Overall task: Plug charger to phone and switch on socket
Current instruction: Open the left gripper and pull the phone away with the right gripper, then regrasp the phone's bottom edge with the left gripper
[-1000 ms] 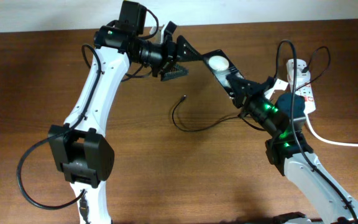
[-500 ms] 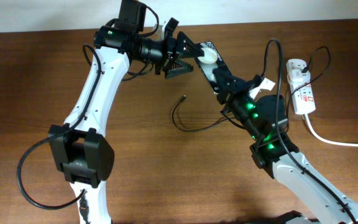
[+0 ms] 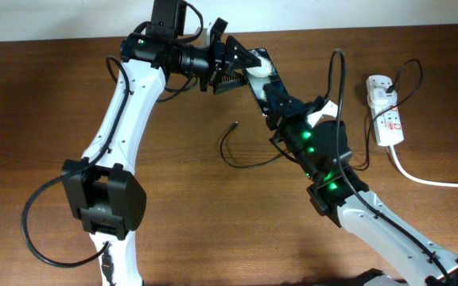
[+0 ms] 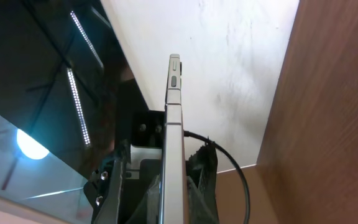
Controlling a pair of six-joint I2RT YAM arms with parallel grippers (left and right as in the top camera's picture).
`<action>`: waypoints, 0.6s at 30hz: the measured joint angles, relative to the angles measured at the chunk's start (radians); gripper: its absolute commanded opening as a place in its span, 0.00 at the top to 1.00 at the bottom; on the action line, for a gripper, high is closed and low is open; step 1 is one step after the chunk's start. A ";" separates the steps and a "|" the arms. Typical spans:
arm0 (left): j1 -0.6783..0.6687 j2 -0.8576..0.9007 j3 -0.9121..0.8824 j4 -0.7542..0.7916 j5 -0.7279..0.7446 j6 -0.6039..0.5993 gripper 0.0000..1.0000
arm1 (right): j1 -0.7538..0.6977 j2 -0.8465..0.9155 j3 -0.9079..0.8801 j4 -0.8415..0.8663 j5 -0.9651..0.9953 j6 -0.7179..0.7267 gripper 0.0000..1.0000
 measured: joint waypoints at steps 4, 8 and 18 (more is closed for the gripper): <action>0.000 0.000 0.000 0.025 0.000 -0.039 0.45 | 0.034 0.035 0.047 0.000 0.004 0.011 0.96; 0.000 0.000 0.000 0.068 0.000 -0.067 0.51 | 0.058 0.067 0.067 0.001 0.004 0.014 0.96; -0.001 0.000 0.000 0.113 -0.010 -0.145 0.60 | 0.058 0.069 0.071 0.009 0.027 0.025 0.96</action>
